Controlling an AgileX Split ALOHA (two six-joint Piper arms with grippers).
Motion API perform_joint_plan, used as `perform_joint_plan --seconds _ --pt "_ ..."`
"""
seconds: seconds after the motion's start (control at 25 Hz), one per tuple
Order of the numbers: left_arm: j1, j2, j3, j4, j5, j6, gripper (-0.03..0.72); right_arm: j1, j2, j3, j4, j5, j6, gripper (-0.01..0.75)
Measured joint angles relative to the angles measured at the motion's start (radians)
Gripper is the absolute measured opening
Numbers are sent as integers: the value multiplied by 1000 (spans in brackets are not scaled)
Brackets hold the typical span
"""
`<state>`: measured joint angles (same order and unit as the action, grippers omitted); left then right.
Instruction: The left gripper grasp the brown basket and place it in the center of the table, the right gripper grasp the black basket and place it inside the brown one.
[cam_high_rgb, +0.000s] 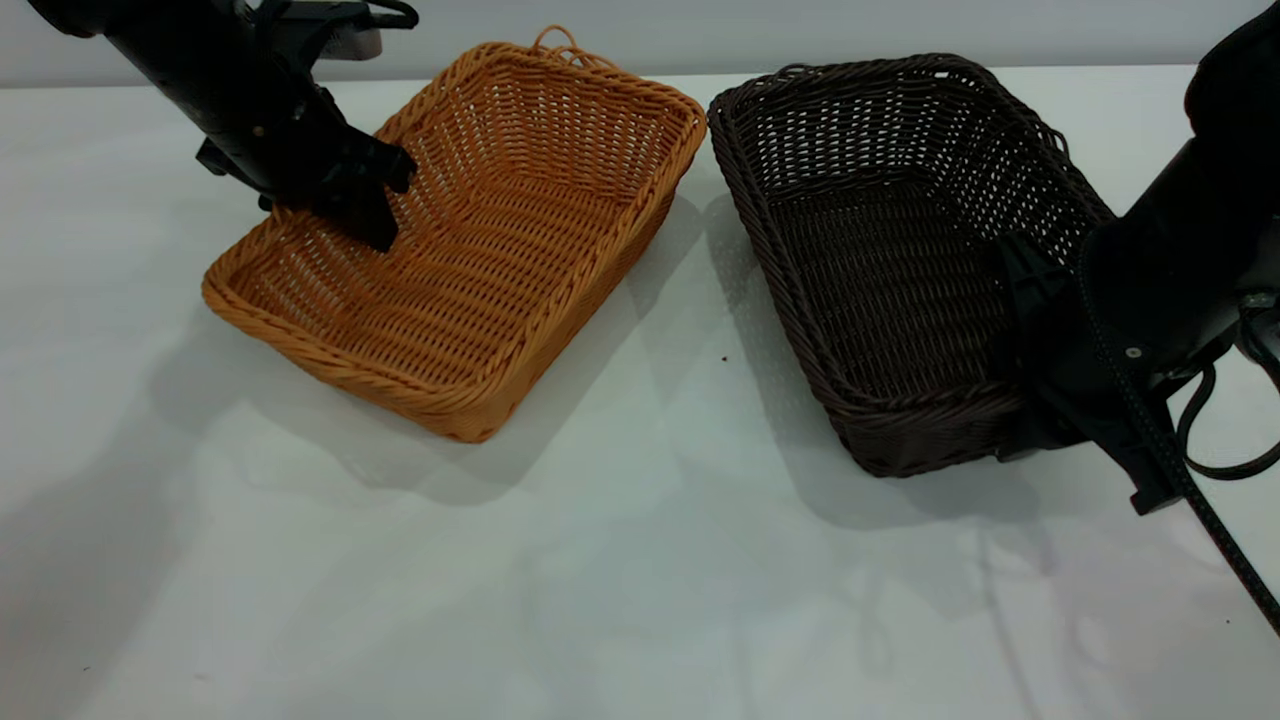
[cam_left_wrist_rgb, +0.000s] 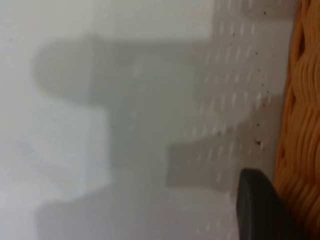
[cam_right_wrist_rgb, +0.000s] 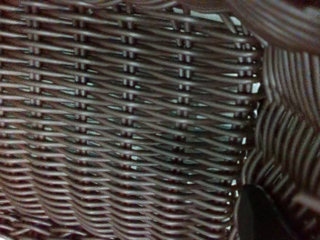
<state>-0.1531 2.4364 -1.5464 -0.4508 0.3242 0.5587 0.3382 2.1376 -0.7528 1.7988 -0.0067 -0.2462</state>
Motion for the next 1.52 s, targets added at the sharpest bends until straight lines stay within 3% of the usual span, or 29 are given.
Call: perform_joint_plan --seconds 0.24,0.44,0.64,0.88,1.04,1.2,1.52 --pt "0 0 0 0 0 21 142 -50 -98 2 -41 -15 -45 113" --pt "0 0 0 -6 -1 82 132 -194 -241 2 -145 54 -218 104" --pt "-36 -1 -3 -26 0 371 127 -372 -379 3 -217 275 -368 103" --pt "-159 -3 -9 -40 5 805 126 -501 -480 3 -258 567 -448 102" --pt "-231 -5 -9 -38 -22 950 127 -522 -498 3 -304 704 -461 102" --pt "-270 -5 -9 -29 -56 984 126 -522 -498 3 -331 793 -501 102" --pt "-278 -5 -9 -26 -59 991 126 -522 -499 4 -337 825 -550 101"
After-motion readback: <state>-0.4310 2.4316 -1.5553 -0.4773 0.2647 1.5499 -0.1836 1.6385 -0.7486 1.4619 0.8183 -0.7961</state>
